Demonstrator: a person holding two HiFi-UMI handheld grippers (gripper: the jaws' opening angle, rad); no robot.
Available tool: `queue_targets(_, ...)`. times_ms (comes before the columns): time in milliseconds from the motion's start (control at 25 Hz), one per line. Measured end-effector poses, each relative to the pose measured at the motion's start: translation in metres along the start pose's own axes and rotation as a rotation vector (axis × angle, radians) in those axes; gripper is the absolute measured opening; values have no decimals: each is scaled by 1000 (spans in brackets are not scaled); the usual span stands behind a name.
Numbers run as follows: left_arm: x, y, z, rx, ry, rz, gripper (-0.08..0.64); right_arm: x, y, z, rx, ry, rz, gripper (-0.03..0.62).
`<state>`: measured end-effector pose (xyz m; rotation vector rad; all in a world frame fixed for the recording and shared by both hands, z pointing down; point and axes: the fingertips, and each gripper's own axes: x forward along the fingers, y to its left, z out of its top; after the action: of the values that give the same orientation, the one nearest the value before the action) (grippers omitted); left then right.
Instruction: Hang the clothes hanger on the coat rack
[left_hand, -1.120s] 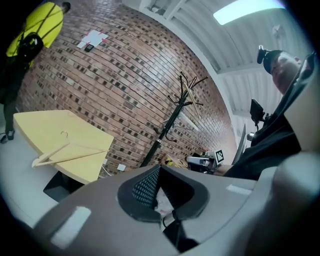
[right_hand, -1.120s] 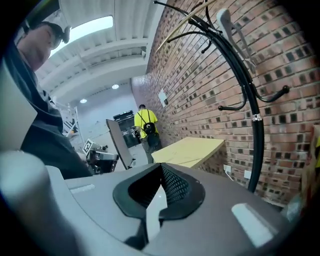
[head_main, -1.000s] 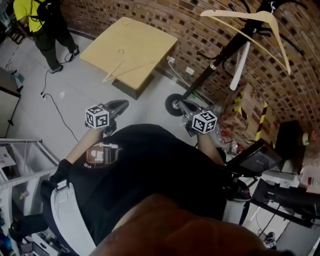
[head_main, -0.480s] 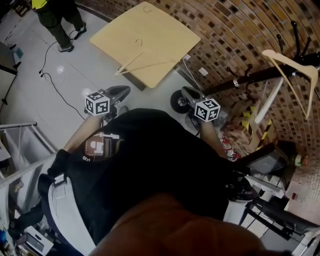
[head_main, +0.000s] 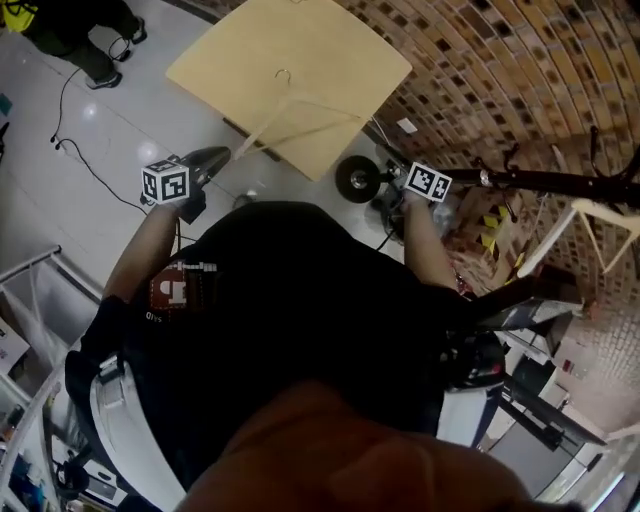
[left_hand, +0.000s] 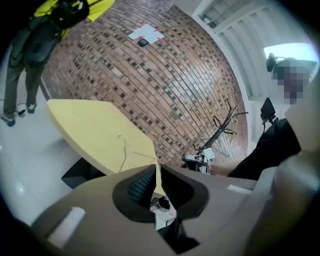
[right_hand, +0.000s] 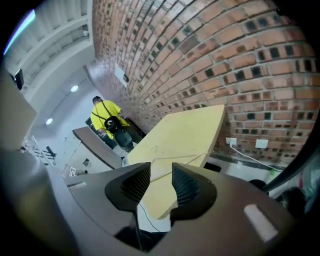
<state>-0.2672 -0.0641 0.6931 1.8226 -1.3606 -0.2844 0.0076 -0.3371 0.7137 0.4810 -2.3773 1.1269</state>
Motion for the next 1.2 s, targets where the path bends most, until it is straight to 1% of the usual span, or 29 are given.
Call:
queue_targets(80,0,25,-9,-93,-8,22,31,11,-29,4,84,15,-25,164)
queue_targets(160,7,48,-22,-185,3,39,90,25,-60,13,145,16,-37,181)
queue_targets(200,13,58,-28,-230,12,45,126,33,-75,19,162,13,-35,189)
queue_targets(280,23,74,-40,-327,14,46,177,50,-97,26,195,16,-32,202)
queue_targets(400,35,87,-56,-446,-31,20,249,76,-116,28,228,42,-18,222)
queue_targets(480,45,91,-60,-492,-78,-13,295,92,-126,31,239,54,-9,239)
queue_targets(520,51,94,-61,-506,-93,-18,315,99,-131,33,244,56,-5,246)
queue_targets(600,62,100,-64,-524,-102,-16,350,111,-140,37,253,62,6,262)
queue_targets(680,74,104,-69,-535,-90,-23,365,121,-141,37,261,74,18,279)
queue_targets(720,78,106,-71,-547,-82,-25,367,126,-141,36,264,83,22,287)
queue_targets(840,92,111,-75,-617,-66,-20,367,139,-139,31,271,123,9,290)
queue_targets(880,98,110,-74,-609,-57,-33,365,143,-140,30,272,128,7,297)
queue_targets(920,103,110,-75,-597,-40,-40,365,145,-143,29,273,130,1,274)
queue_targets(1000,110,107,-84,-601,10,-29,347,141,-151,26,272,145,-44,193)
queue_targets(1040,113,104,-87,-576,36,-32,302,138,-152,24,273,155,-65,162)
queue_targets(1080,116,102,-90,-543,64,-36,242,137,-153,24,278,158,-64,155)
queue_targets(1120,118,100,-94,-524,95,-37,177,138,-153,24,288,154,-45,144)
queue_targets(1160,120,99,-99,-521,125,-38,104,137,-153,24,299,153,-35,129)
queue_targets(1200,121,97,-103,-526,145,-46,98,134,-153,23,307,160,-41,115)
